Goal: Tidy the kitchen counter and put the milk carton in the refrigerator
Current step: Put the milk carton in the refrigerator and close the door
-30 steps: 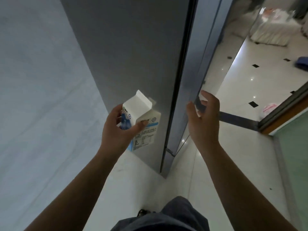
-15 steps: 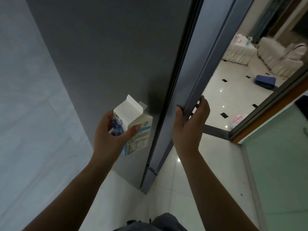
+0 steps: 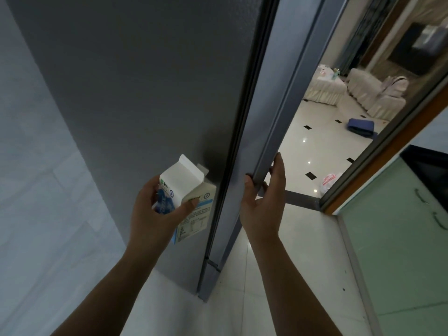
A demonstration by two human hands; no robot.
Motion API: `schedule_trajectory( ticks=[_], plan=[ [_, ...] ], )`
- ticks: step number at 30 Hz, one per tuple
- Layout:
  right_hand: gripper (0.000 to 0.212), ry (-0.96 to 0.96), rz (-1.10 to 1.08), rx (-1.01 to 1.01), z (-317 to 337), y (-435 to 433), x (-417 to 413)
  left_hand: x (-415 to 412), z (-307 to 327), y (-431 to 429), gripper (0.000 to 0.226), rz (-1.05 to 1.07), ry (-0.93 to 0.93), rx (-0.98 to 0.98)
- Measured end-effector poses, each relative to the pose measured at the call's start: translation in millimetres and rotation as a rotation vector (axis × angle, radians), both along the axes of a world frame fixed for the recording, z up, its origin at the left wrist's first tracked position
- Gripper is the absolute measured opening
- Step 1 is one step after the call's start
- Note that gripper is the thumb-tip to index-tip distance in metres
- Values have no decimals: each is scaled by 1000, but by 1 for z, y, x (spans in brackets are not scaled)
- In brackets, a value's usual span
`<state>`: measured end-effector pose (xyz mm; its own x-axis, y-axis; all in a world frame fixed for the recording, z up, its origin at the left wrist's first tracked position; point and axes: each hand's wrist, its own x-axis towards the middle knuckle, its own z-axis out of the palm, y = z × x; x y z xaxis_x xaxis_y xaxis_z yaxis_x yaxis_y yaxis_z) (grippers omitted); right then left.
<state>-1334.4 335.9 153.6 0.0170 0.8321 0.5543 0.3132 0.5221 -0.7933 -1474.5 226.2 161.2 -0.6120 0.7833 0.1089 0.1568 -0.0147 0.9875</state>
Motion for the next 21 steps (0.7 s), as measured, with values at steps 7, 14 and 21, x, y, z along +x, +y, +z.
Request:
schedule_trajectory(
  ticks=[7,14,21],
  plan=[
    [63,-16,-28,67,-6,0,-1,6,12,1,54,-27,24,3],
    [58,25,-31,68,-4,-3,34,17,15,-1,44,-26,1,22],
    [49,26,-178,30,-1,-2,107,54,17,7,45,-124,-45,44]
  ],
)
